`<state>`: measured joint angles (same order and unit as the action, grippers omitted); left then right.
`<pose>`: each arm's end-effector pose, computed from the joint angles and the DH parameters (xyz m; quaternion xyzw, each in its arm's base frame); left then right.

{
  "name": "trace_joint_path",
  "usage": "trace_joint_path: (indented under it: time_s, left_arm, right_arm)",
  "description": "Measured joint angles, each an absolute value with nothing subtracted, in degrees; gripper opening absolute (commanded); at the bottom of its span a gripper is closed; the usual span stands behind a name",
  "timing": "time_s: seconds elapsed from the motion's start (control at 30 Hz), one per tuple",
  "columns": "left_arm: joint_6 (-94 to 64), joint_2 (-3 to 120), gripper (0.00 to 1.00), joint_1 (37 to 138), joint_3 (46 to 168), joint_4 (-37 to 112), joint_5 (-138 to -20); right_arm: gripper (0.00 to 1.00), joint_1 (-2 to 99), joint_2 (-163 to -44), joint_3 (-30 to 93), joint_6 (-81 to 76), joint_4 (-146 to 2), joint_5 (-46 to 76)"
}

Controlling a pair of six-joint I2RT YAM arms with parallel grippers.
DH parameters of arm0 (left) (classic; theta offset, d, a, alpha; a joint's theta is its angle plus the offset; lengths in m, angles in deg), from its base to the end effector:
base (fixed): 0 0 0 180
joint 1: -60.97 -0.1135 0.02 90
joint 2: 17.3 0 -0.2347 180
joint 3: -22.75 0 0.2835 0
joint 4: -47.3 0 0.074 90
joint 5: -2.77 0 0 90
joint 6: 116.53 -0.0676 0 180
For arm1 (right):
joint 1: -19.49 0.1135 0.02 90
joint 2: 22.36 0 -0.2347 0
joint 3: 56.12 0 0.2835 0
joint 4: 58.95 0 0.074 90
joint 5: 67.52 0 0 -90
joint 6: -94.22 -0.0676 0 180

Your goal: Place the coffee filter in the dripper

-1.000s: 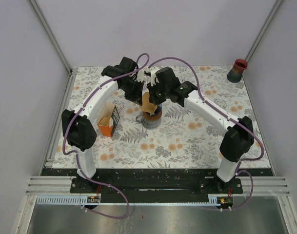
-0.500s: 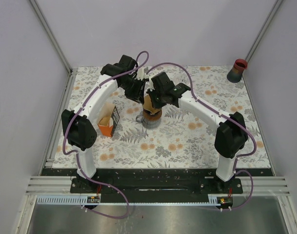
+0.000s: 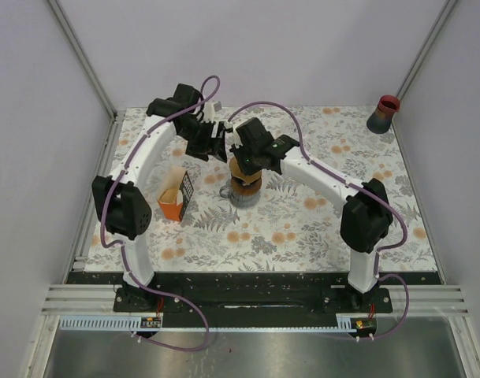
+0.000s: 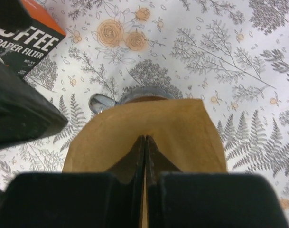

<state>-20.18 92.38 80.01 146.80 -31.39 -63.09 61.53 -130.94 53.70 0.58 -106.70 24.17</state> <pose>0.3998 -0.1672 0.2826 0.1516 0.9425 -0.2467 0.1672 0.3546 0.3170 0.2394 -0.3003 0.8789 0.1312 0.3467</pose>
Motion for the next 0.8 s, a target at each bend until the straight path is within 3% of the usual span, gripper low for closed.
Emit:
trace_joint_path:
  time_s: [0.43, 0.8]
  left_arm:
    - [-18.94, 87.14, 0.76, 71.93, 144.41, -27.68, -58.98]
    - [-16.58, 84.95, 0.75, 70.94, 136.94, -24.49, -57.67]
  right_arm:
    - [0.00, 62.84, -135.61, 53.61, 1.56, -112.20, 25.88]
    - [0.00, 64.37, -138.39, 56.37, 2.44, -114.08, 28.39]
